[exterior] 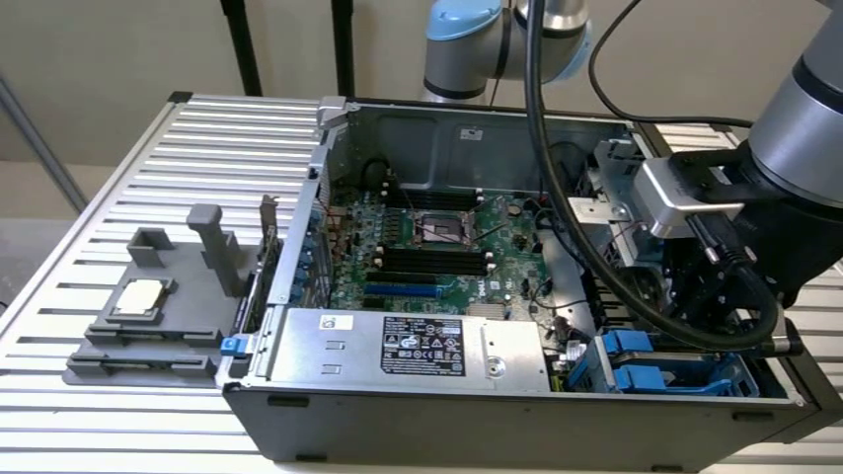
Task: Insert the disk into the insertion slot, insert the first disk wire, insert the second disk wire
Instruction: 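Insert the second disk wire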
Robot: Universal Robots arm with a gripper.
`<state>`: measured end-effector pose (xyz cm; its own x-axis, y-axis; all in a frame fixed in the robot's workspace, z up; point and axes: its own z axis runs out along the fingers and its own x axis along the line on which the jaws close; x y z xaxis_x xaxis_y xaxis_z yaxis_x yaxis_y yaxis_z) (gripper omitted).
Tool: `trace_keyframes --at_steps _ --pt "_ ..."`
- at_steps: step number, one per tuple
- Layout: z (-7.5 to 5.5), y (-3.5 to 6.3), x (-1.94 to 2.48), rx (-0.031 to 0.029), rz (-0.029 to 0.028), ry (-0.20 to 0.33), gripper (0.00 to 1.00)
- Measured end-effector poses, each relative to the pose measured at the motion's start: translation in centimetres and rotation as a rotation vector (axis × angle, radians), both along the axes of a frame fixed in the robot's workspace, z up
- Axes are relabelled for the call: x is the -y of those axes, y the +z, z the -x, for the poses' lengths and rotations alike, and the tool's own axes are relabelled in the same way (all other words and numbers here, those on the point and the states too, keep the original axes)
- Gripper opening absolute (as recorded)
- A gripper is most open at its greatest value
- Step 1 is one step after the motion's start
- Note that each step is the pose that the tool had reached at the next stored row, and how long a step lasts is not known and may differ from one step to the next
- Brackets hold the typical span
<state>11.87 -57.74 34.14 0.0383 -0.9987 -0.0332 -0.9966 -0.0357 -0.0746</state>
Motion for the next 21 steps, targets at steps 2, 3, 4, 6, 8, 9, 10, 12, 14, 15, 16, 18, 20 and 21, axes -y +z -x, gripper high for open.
trace_keyframes --at_steps 2,3,4,6,8,9,10,12,14,15,16,18,20,21 --pt "0.01 0.00 0.00 0.0015 -0.0004 0.000 0.16" --pt "0.01 0.00 0.00 0.0022 -0.0004 0.000 0.16" --pt "0.02 0.00 0.01 0.0028 -0.0004 0.000 0.16" --pt "0.12 -0.03 0.00 0.0044 -0.0006 -0.001 0.16" --pt "0.29 -0.05 0.00 0.0049 -0.0008 -0.002 0.16" --pt "0.41 -0.05 0.01 0.0048 -0.0006 -0.003 0.16" --pt "0.45 -0.04 0.00 0.0048 -0.0005 -0.004 0.16" --pt "0.46 -0.04 -0.01 0.0048 -0.0005 -0.004 0.16" --pt "0.45 -0.04 -0.04 0.0048 -0.0005 -0.004 0.16" --pt "0.46 -0.04 -0.05 0.0048 -0.0006 -0.005 0.16" --pt "0.45 -0.04 -0.05 0.0048 -0.0006 -0.005 0.16" --pt "0.44 -0.04 -0.05 0.0048 -0.0005 -0.006 0.16" --pt "0.38 -0.04 -0.06 0.0047 -0.0005 -0.006 0.16" --pt "0.32 -0.02 -0.06 0.0047 -0.0003 -0.007 0.16"
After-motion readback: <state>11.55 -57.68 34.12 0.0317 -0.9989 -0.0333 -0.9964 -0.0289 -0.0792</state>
